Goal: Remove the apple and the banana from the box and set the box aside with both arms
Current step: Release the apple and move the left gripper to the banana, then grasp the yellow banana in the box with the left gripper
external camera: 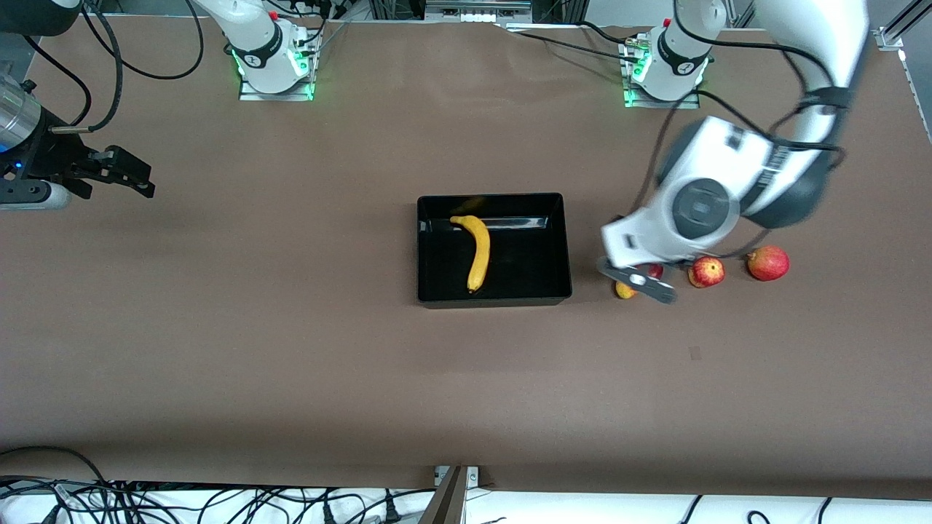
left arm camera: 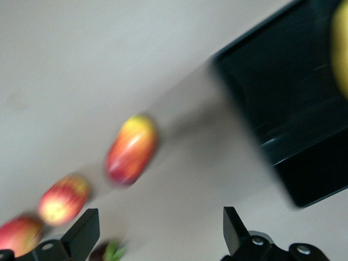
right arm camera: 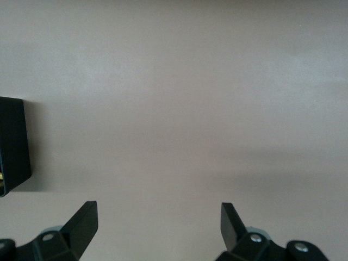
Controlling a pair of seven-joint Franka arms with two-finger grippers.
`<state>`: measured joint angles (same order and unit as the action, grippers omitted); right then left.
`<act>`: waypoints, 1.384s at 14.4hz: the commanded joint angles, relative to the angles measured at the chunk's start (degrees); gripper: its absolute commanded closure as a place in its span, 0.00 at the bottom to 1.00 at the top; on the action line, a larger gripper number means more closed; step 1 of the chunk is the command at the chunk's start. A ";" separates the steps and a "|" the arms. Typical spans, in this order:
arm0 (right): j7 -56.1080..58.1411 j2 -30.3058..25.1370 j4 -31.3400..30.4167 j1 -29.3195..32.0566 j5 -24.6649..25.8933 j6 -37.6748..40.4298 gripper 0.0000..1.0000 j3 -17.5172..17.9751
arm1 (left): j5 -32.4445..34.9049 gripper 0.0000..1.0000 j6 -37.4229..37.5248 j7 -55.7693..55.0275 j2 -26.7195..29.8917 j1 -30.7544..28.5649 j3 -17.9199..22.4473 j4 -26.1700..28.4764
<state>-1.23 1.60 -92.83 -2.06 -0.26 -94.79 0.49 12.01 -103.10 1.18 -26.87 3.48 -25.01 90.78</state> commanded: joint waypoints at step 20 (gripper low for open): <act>-0.88 0.50 2.66 0.66 0.43 -1.27 0.00 0.30 | 11.90 1.00 -38.23 -43.27 -22.35 32.29 11.74 -1.75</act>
<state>-1.55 1.76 -91.02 -1.96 -0.26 -95.36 0.42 22.69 -140.60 -40.34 -47.92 35.98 -14.16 90.22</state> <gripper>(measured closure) 0.000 0.176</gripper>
